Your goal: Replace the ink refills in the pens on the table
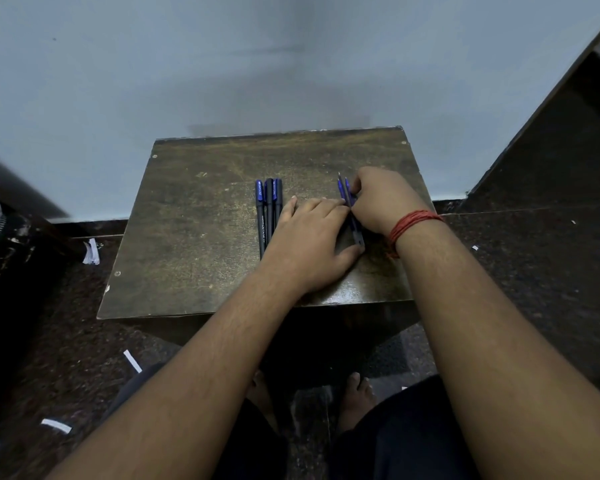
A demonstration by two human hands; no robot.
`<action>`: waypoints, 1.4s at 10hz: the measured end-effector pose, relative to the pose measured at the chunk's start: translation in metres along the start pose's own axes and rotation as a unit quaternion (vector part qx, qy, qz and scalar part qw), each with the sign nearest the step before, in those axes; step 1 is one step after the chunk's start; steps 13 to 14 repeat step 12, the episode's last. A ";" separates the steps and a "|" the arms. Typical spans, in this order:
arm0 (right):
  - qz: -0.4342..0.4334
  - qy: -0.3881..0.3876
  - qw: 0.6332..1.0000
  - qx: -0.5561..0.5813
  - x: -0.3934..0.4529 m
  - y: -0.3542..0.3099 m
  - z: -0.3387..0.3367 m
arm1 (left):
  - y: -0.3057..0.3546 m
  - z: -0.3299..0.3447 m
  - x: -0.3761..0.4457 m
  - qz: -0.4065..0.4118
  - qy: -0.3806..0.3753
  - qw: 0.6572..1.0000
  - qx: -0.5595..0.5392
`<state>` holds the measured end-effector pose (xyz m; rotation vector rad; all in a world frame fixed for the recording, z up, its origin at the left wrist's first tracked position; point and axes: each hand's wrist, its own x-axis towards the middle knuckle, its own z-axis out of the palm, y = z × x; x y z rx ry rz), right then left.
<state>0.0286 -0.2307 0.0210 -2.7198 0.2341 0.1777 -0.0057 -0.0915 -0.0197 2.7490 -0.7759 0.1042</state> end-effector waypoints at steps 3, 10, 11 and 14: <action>-0.001 -0.001 1.000 -0.003 0.000 0.000 0.001 | -0.003 0.000 0.002 0.001 -0.005 1.000 -0.004; -0.057 0.217 0.975 -0.002 -0.021 -0.008 0.012 | -0.033 -0.032 -0.005 -0.064 0.078 0.993 0.061; -0.063 0.198 0.978 -0.013 -0.036 -0.020 0.020 | -0.050 -0.042 -0.021 -0.106 0.069 0.989 0.081; -0.076 0.126 0.988 -0.036 -0.053 -0.024 0.026 | -0.062 -0.052 -0.041 -0.142 0.037 0.983 0.109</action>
